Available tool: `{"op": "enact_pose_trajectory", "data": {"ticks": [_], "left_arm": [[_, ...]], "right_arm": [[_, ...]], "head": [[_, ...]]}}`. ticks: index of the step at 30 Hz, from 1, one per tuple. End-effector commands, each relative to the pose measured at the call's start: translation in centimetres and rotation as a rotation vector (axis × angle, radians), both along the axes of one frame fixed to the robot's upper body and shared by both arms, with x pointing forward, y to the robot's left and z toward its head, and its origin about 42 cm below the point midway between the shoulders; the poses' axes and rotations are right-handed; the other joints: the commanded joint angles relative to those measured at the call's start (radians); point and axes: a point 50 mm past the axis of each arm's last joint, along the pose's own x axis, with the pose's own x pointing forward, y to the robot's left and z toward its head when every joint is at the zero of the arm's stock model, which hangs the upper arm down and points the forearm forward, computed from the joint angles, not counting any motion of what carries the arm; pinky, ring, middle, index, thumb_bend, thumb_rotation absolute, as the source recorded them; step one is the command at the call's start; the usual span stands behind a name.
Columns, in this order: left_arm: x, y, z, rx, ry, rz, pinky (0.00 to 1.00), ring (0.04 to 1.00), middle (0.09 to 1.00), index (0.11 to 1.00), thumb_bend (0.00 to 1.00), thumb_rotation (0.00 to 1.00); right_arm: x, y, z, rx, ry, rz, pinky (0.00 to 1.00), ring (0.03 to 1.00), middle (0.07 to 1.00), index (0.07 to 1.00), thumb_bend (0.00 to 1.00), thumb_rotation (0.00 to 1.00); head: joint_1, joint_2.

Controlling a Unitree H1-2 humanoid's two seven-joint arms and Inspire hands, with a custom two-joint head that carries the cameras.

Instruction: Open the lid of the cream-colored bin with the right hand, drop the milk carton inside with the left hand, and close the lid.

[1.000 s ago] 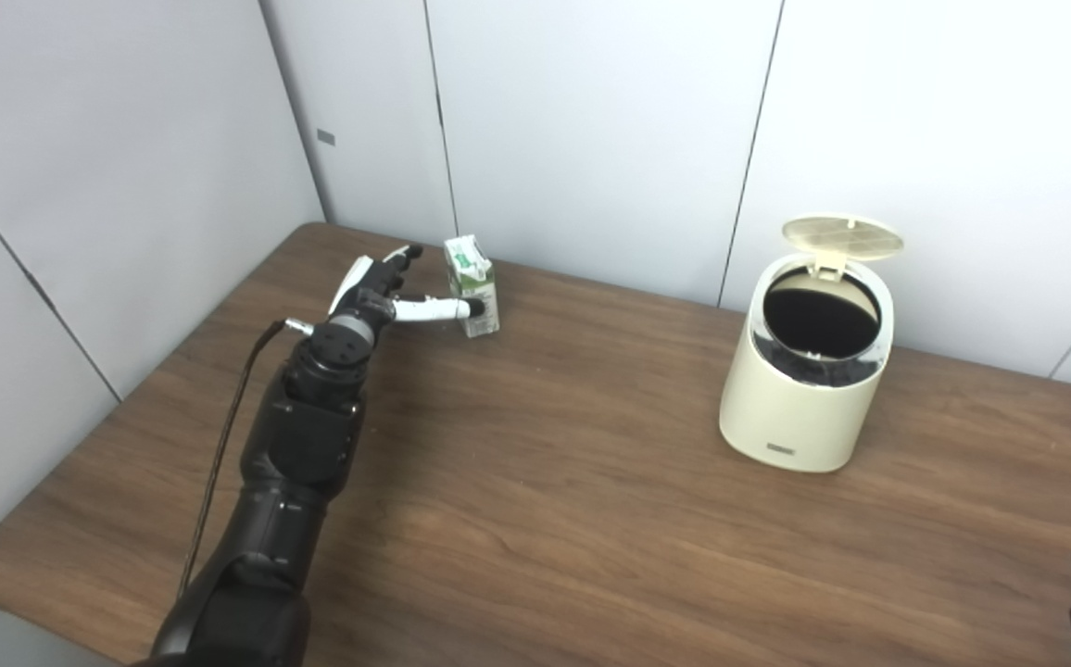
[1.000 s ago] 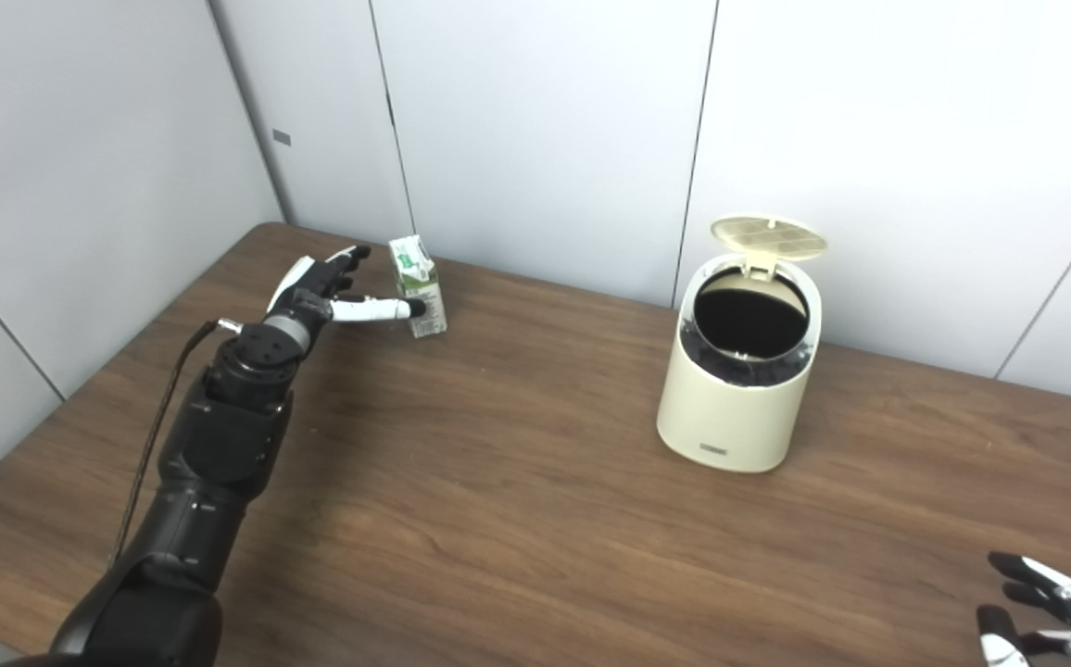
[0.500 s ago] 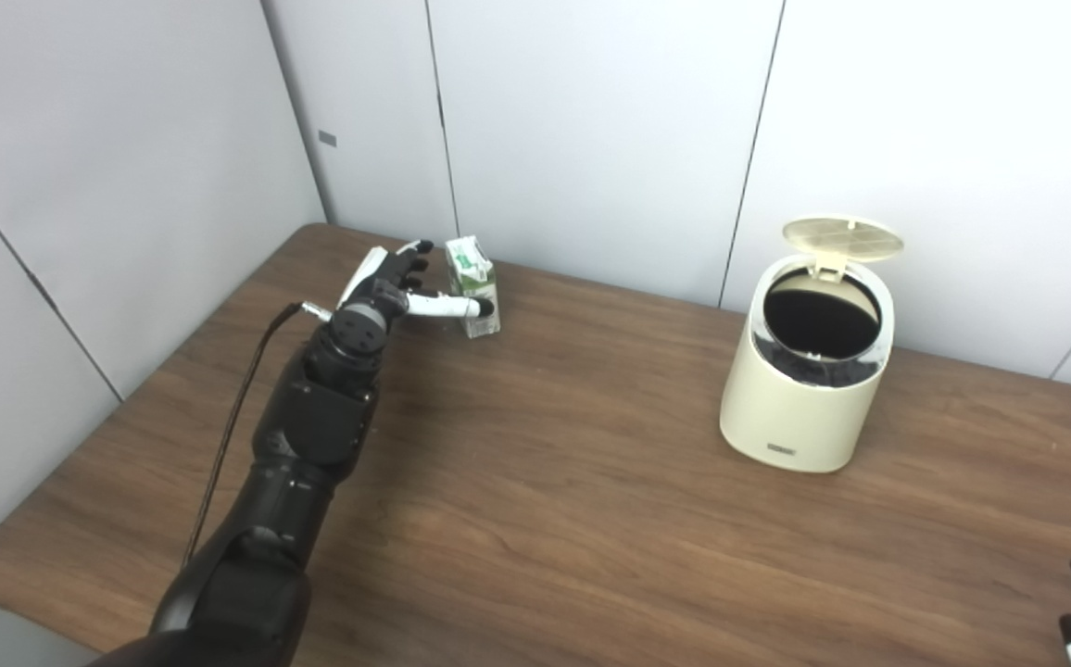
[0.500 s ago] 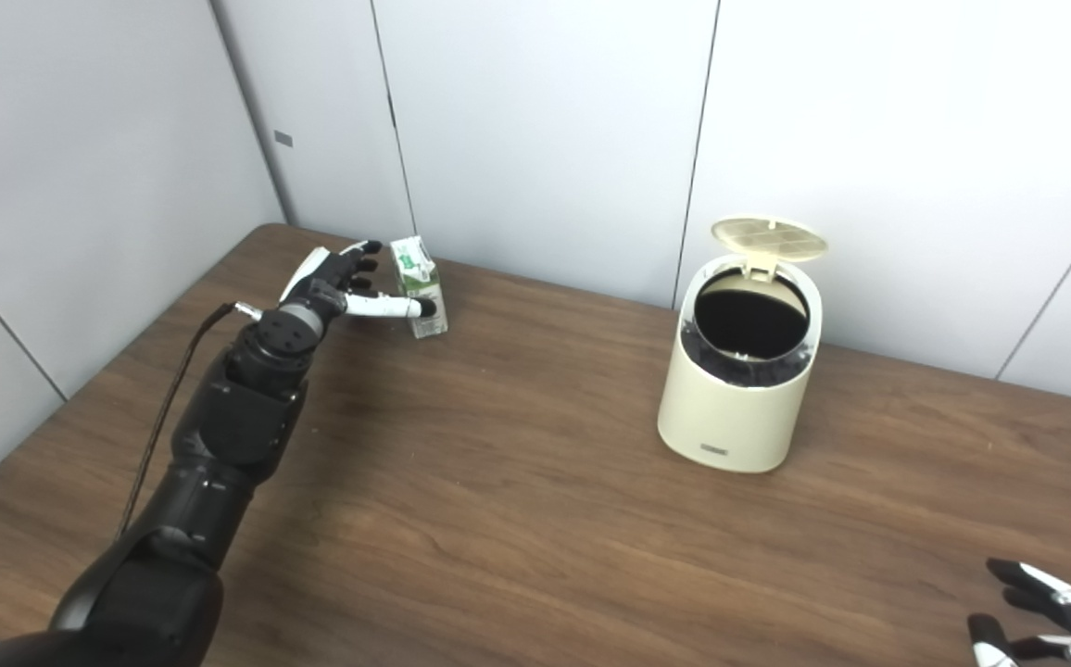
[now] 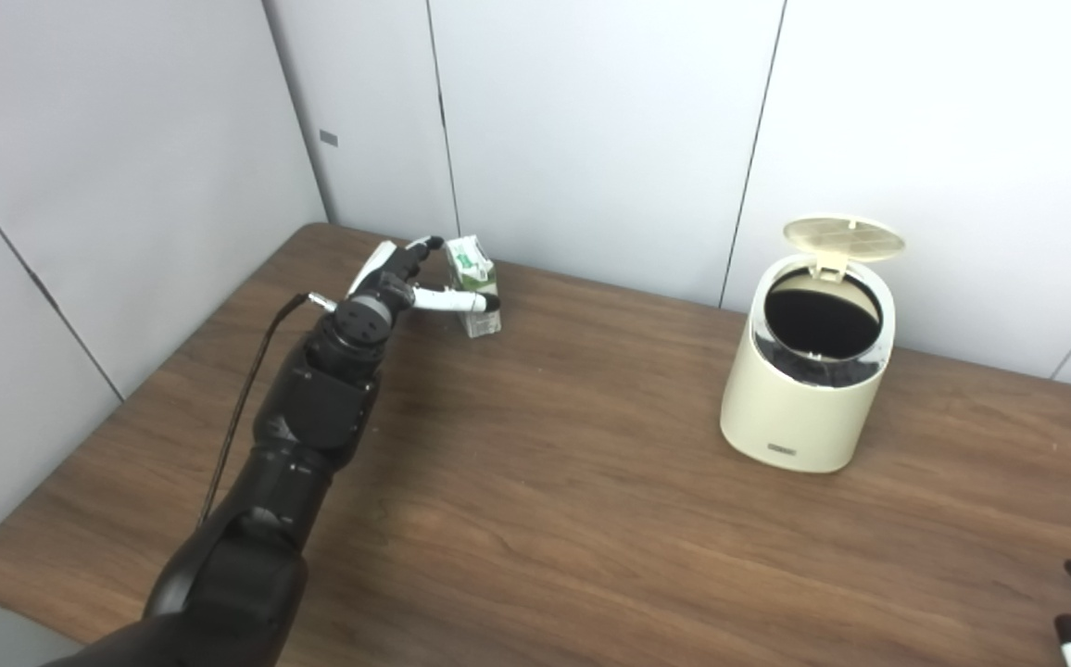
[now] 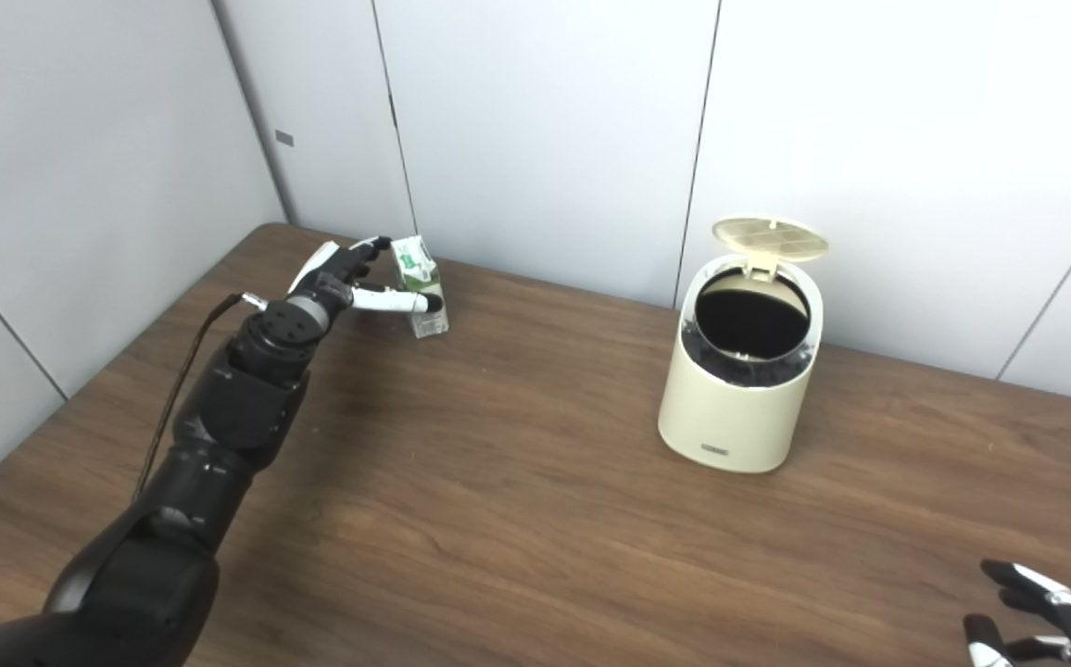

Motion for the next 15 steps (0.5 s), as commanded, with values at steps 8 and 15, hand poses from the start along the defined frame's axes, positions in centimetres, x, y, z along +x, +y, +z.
{"op": "enact_pose_trajectory", "data": {"ticks": [8, 15], "left_arm": [[1.5, -1.6, 1.2, -0.021, -0.035, -0.073, 0.94, 0.983, 0.995, 1.000, 1.00, 0.21], [1.7, -2.3, 0.9, -0.045, -0.069, -0.080, 0.88, 0.905, 0.902, 0.924, 1.00, 0.16]], "right_arm": [[0.2, 0.2, 1.3, -0.018, -0.080, 0.001, 0.49, 0.716, 0.748, 0.710, 0.12, 0.65], [0.1, 0.4, 1.6, -0.015, -0.075, -0.002, 0.48, 0.716, 0.753, 0.713, 0.13, 0.68]], "head": [[-0.008, 0.001], [-0.012, 0.001]]}}
